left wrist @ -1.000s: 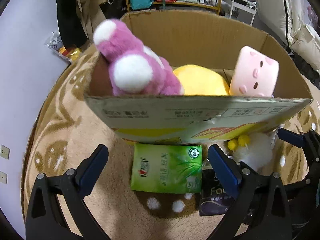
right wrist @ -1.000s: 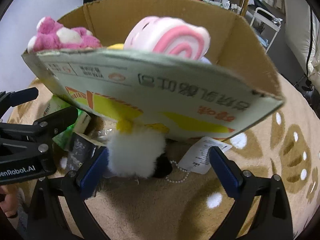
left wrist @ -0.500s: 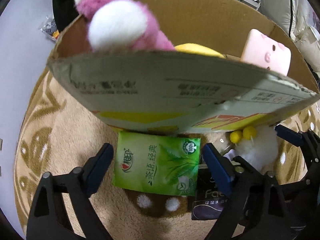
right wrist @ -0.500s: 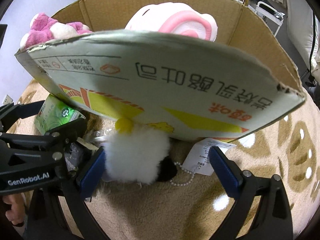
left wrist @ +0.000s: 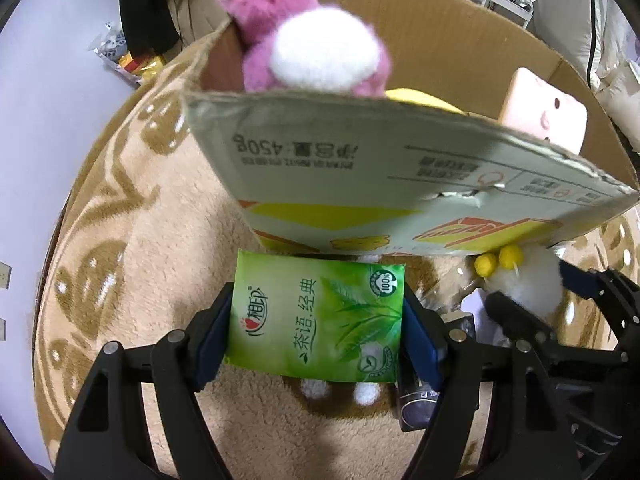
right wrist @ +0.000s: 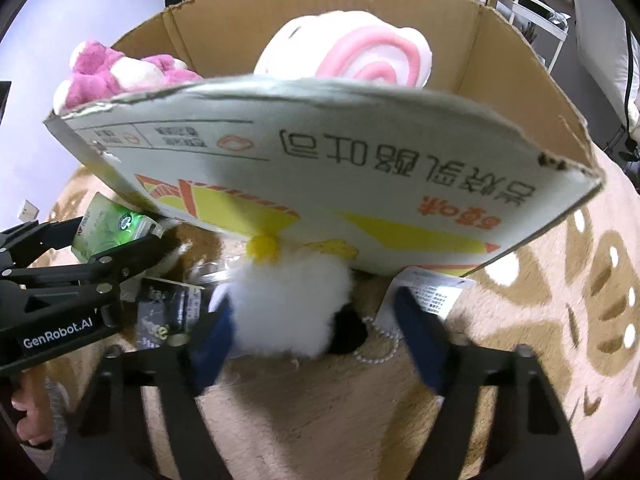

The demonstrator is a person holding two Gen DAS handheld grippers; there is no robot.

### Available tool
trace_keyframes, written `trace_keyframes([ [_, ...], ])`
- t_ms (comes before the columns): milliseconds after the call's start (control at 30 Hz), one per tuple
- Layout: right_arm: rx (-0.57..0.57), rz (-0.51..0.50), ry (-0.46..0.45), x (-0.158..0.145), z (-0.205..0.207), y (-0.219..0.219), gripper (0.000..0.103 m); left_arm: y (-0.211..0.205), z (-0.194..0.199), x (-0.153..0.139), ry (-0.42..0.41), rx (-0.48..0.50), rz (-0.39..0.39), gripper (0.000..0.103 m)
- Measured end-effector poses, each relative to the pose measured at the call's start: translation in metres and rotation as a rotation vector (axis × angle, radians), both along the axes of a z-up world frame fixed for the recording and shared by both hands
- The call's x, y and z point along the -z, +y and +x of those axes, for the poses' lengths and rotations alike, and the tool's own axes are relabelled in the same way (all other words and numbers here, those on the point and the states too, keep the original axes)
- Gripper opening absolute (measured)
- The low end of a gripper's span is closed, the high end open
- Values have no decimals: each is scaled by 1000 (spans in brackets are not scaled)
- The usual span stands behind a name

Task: Organize soft objects
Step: 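Lower the left tool toward the green tissue pack and grasp it, then lift the green tissue pack into the box while the right tool carries the chick plush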

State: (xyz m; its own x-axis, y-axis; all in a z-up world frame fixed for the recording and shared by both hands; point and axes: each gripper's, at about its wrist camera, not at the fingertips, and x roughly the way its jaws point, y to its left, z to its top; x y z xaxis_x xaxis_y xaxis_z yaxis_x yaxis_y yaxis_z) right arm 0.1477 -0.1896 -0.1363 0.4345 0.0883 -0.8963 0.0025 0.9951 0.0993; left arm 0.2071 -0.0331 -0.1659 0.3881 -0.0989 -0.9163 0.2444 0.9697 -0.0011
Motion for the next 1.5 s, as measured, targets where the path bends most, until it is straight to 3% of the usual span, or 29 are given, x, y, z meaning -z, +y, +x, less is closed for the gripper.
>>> trace_keyframes([
  [33, -3, 21, -2, -1, 0, -1, 50, 0, -8, 1, -3, -1, 0, 75],
  [267, 18, 96, -22, -5, -4, -21, 37, 7, -26, -9, -24, -16, 11, 75],
  [700, 18, 142, -105, -33, -30, -33, 36, 11, -44, -41, -122, -43, 20, 75],
  [1000, 45, 194, -180, -49, -57, -43, 36, 11, -63, -72, -281, -72, 42, 75],
  [1333, 43, 215, -336, -88, -70, -36, 36, 18, -81, -118, -485, -78, -30, 75],
  [1500, 41, 239, -404, -103, -70, -38, 36, 16, -82, -134, -538, -60, -63, 75],
])
